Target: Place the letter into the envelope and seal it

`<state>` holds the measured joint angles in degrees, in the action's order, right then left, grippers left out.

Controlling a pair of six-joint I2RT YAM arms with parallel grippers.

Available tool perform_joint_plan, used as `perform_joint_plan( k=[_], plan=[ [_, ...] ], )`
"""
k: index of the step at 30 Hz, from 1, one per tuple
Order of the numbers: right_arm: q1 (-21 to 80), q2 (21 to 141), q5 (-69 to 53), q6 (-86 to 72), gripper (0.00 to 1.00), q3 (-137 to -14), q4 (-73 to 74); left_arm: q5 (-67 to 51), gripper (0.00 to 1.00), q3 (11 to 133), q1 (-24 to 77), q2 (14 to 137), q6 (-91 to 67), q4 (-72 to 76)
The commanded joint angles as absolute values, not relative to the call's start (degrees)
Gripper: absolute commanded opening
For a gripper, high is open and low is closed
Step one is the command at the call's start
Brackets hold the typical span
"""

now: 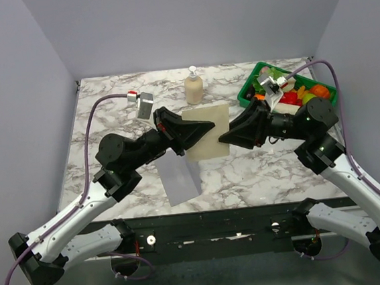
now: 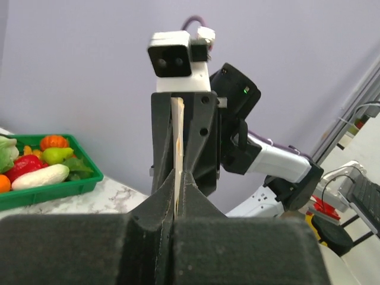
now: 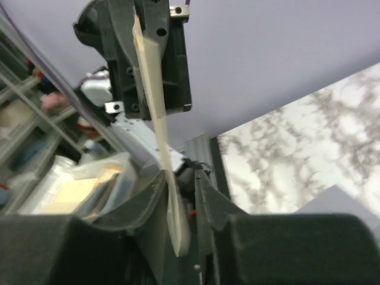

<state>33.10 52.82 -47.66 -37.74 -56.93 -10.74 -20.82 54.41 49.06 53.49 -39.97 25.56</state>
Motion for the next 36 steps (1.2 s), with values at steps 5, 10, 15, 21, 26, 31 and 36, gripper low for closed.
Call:
perform_joint_plan(
  k=[5,10,15,21,26,31,36],
  plan=[
    [34.7,53.7,-52.0,-36.3,0.39,-55.7,-9.8,-18.6,0.00,59.1,48.1,56.1,-38.8,27.0],
    [35.2,52.9,-51.6,-36.1,0.19,-54.8,-10.8,-19.3,0.00,60.0,47.6,56.9,-38.8,26.2],
    [35.2,52.0,-49.9,-35.5,0.48,-57.8,-11.0,-22.6,0.00,58.9,47.5,57.1,-39.8,25.4],
    [35.2,52.6,-49.2,-34.4,0.49,-60.8,-10.2,-24.7,0.00,54.8,47.5,54.7,-41.0,25.9],
    [35.2,53.2,-48.9,-34.2,0.22,-61.7,-10.5,-25.7,0.00,52.7,47.4,53.0,-42.2,27.2],
    [35.2,53.6,-49.8,-34.7,0.01,-60.9,-11.0,-24.9,0.00,51.9,47.5,51.9,-42.5,27.6],
    [35.2,52.6,-49.2,-34.6,0.01,-59.3,-11.0,-24.6,0.09,51.7,47.4,51.4,-42.3,28.0]
  ],
)
